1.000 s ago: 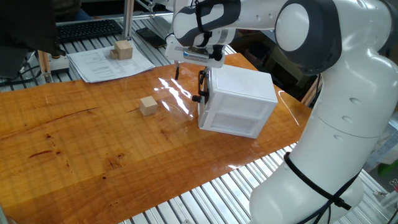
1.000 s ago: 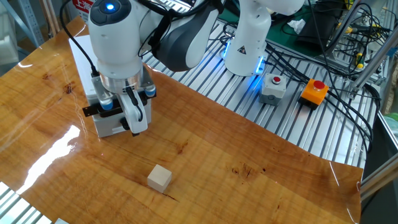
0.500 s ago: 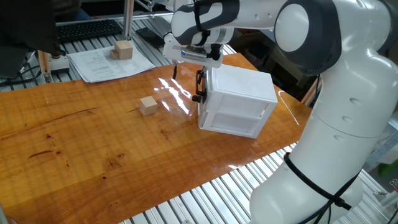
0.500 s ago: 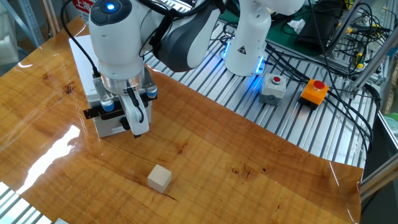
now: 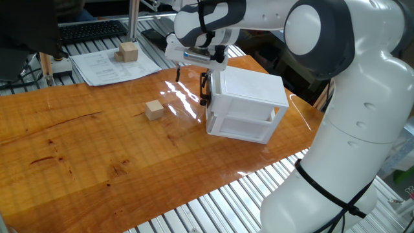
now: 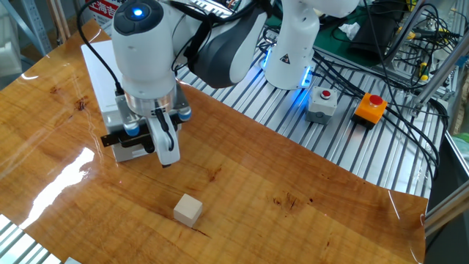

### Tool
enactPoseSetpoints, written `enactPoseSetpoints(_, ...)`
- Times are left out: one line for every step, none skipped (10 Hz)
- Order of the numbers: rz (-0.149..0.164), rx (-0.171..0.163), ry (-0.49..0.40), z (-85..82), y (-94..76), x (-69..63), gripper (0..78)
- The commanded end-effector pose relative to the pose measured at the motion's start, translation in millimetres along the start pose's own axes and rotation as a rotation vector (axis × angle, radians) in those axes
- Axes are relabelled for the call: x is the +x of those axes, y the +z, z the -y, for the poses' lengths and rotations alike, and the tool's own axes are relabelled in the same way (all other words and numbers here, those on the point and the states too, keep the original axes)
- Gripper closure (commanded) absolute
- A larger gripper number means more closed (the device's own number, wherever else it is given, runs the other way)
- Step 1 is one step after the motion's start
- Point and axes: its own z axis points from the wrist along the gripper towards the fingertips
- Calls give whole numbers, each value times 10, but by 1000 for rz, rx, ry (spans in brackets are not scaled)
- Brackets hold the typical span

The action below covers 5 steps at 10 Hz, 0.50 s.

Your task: Put things in the drawer

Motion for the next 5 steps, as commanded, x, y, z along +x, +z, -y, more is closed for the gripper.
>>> enactPoseSetpoints(-1,-5,13,-71,-49,-7,1)
enactPoseSetpoints(-4,-9,17,-104,-52,-7,1)
enactPoseSetpoints(-5,-11,24,-140,-39,3,1)
enactPoseSetpoints(-2,-12,29,-166,-23,13,1)
enactPoseSetpoints(0,-13,34,-203,-2,25,1)
